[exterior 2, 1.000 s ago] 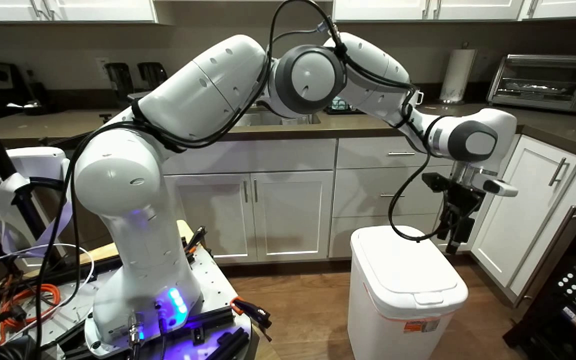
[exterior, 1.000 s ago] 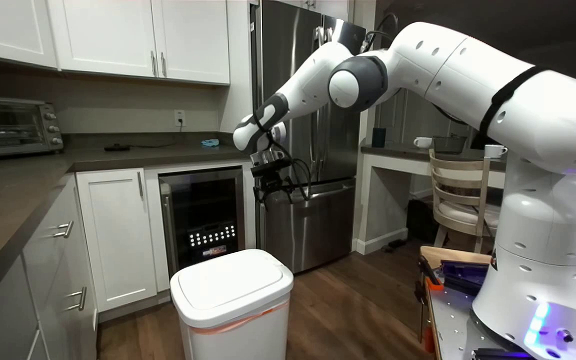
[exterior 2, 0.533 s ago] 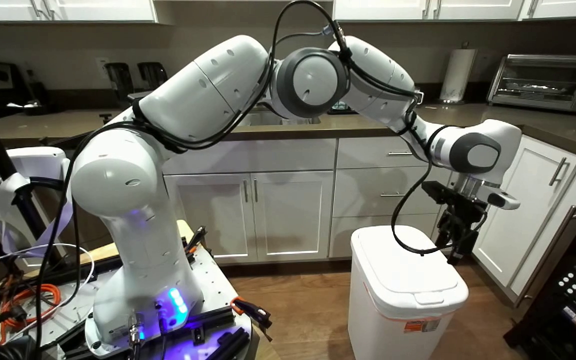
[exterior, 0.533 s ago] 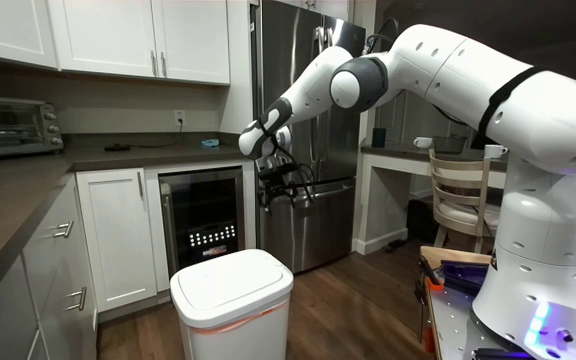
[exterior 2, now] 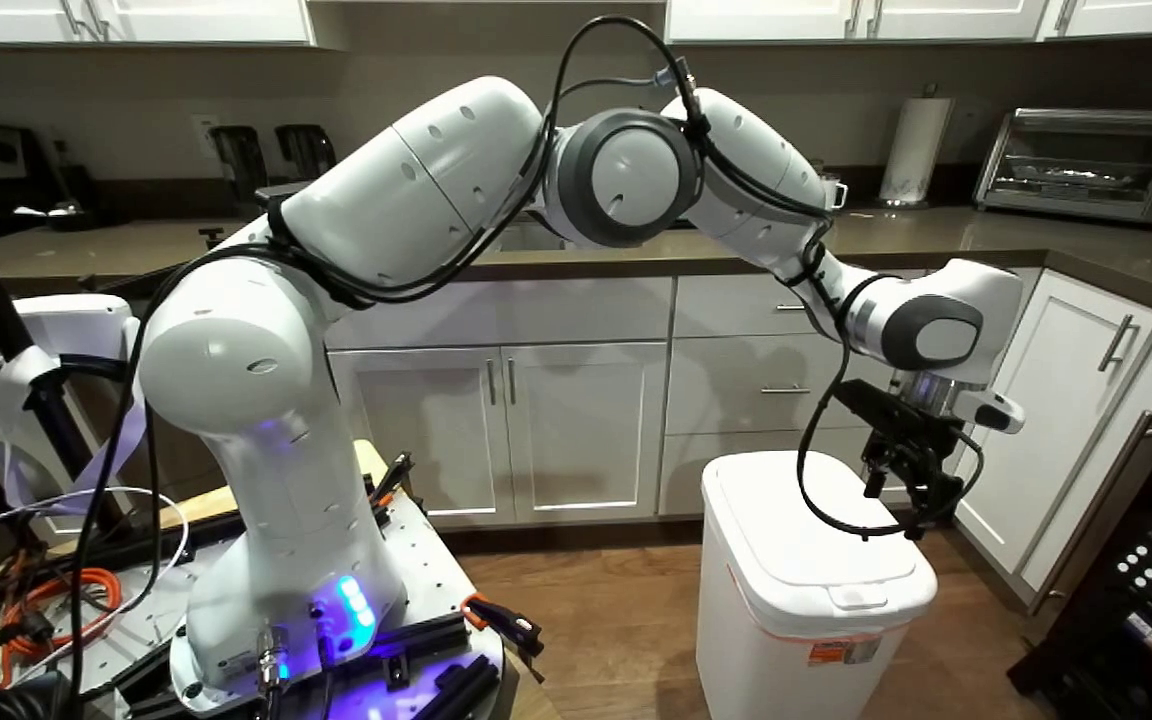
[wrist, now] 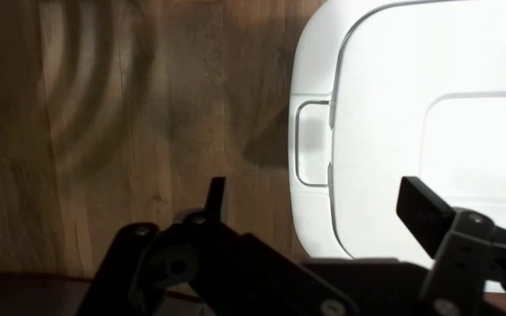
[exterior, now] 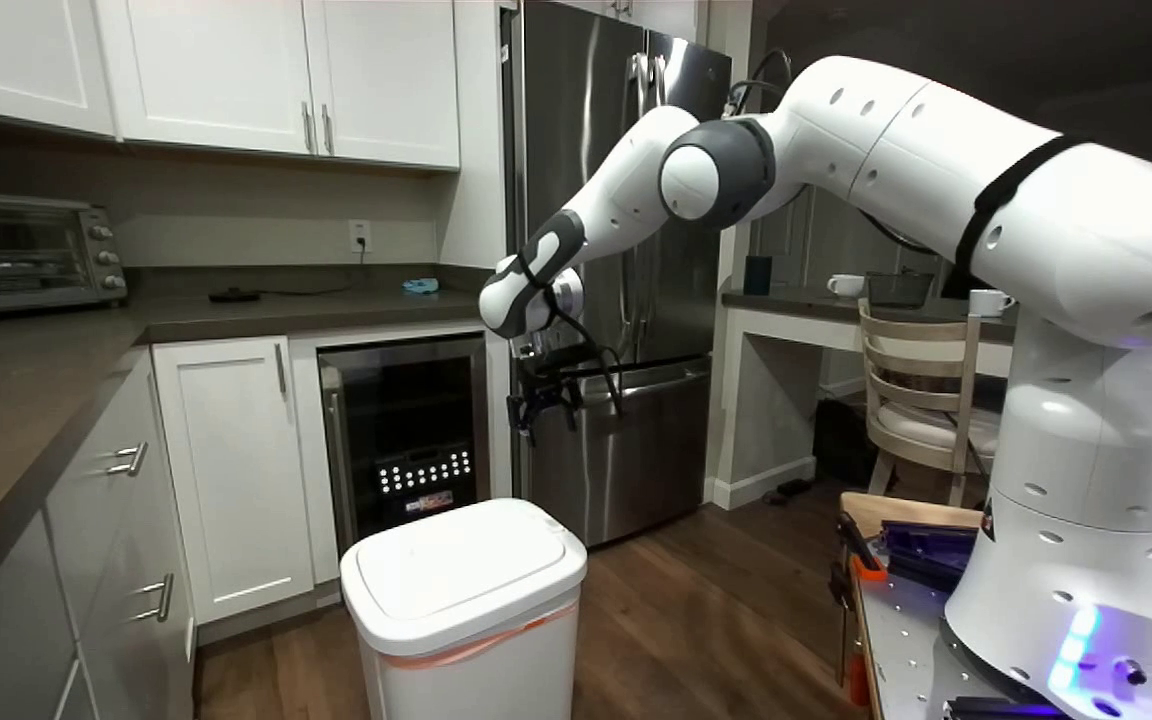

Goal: Open the bin top

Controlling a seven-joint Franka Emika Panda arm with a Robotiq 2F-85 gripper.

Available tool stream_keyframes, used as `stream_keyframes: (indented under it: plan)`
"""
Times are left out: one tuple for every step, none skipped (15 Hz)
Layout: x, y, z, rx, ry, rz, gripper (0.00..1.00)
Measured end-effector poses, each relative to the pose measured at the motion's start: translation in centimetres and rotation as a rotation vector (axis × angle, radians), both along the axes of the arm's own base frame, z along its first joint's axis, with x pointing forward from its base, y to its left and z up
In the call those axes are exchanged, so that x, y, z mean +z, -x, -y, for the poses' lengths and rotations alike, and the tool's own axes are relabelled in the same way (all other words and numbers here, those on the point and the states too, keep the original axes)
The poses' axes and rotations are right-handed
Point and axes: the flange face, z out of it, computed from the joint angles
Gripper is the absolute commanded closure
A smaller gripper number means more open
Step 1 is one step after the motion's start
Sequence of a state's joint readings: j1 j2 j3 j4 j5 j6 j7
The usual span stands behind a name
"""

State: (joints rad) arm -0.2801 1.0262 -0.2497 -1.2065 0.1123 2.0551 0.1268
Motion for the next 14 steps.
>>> stream_keyframes:
  plan:
    - [-0.3,0.2,0.5,0.015,-0.003,0.014,0.21]
    - [-0.6,0.6,1.0,0.027,-0.008,0.025,0.31]
    - [-0.9,0.9,1.5,0.032,-0.013,0.030,0.33]
    - [-1.2,1.4,2.0,0.031,-0.021,0.034,0.40]
    - [-1.6,1.8,2.4,0.027,-0.032,0.036,0.43]
    - [-2.0,2.3,2.7,0.013,-0.049,0.038,0.58]
    - [-2.4,2.6,2.9,-0.003,-0.067,0.041,0.56]
    - [-2.9,3.0,3.0,-0.021,-0.088,0.044,0.63]
    - [-3.3,3.4,3.1,-0.034,-0.106,0.047,0.70]
    - [-3.7,3.6,3.1,-0.041,-0.123,0.053,0.70]
    - [-4.1,3.9,3.0,-0.045,-0.136,0.060,0.71]
    - [-4.5,4.0,2.9,-0.045,-0.148,0.069,0.83]
    - [-4.9,4.2,2.8,-0.042,-0.161,0.079,0.84]
    - [-5.2,4.3,2.7,-0.037,-0.176,0.089,0.78]
